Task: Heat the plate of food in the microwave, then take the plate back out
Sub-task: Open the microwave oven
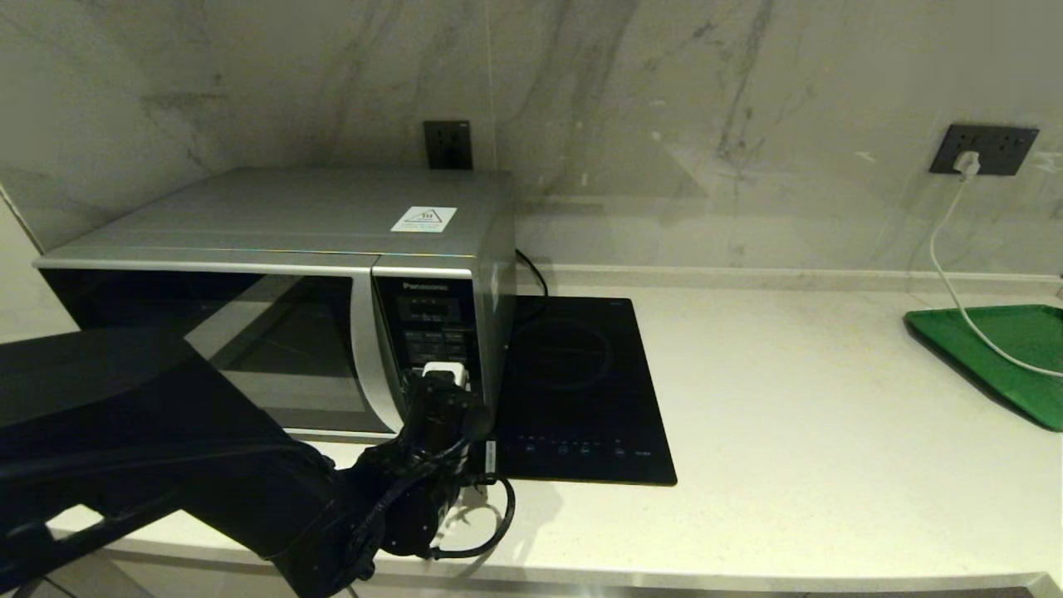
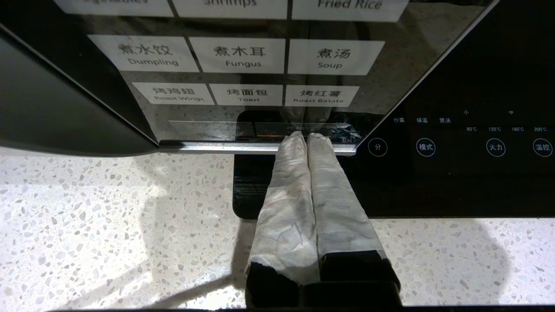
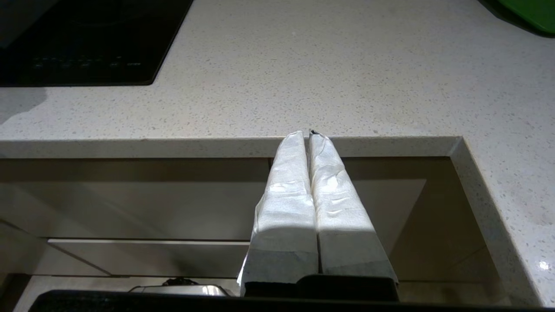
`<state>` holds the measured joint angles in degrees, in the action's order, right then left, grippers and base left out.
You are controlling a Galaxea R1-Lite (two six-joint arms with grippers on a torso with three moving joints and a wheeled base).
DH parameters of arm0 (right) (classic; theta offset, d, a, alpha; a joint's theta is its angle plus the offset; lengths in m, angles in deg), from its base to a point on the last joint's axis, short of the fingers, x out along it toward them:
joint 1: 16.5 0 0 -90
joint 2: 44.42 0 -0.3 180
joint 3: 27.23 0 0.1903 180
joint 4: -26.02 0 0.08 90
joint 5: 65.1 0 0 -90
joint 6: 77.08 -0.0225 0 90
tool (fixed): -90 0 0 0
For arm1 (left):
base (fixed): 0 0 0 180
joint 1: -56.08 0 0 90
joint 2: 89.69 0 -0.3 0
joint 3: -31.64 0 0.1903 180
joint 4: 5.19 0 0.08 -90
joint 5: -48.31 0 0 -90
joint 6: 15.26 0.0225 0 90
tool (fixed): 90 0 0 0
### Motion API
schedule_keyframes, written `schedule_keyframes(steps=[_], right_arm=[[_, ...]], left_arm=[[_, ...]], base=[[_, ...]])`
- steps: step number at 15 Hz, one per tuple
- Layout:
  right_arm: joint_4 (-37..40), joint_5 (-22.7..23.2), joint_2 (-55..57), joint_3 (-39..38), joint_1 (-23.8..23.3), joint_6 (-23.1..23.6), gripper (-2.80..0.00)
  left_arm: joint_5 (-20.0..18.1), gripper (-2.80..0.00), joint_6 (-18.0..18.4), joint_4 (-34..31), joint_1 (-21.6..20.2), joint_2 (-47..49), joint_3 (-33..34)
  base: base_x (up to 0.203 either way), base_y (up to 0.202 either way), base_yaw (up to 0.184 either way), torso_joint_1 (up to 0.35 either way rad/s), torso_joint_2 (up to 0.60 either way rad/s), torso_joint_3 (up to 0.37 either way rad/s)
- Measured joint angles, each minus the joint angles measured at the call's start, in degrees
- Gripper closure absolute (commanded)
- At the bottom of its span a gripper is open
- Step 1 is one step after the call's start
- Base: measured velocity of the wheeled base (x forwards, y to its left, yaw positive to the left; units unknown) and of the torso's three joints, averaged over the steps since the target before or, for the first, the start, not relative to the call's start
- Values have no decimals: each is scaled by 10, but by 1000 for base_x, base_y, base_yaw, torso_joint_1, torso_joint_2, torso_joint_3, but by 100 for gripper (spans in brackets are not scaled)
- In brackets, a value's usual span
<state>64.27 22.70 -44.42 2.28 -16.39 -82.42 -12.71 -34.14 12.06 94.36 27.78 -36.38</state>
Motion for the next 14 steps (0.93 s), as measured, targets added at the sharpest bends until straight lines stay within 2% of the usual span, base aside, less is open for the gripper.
schedule_keyframes(steps=[9,12,14], right_arm=[[0,0,0,0,0,0,0],[0,0,0,0,0,0,0],[0,0,0,0,0,0,0]], left_arm=[[11,0,-2,2,-2,-2,-3],[13,0,-3,2,15,-18,34],[16,0,-7,-1,51,-51,99]], base=[[0,0,0,0,0,0],[0,0,0,0,0,0],[0,0,0,0,0,0]])
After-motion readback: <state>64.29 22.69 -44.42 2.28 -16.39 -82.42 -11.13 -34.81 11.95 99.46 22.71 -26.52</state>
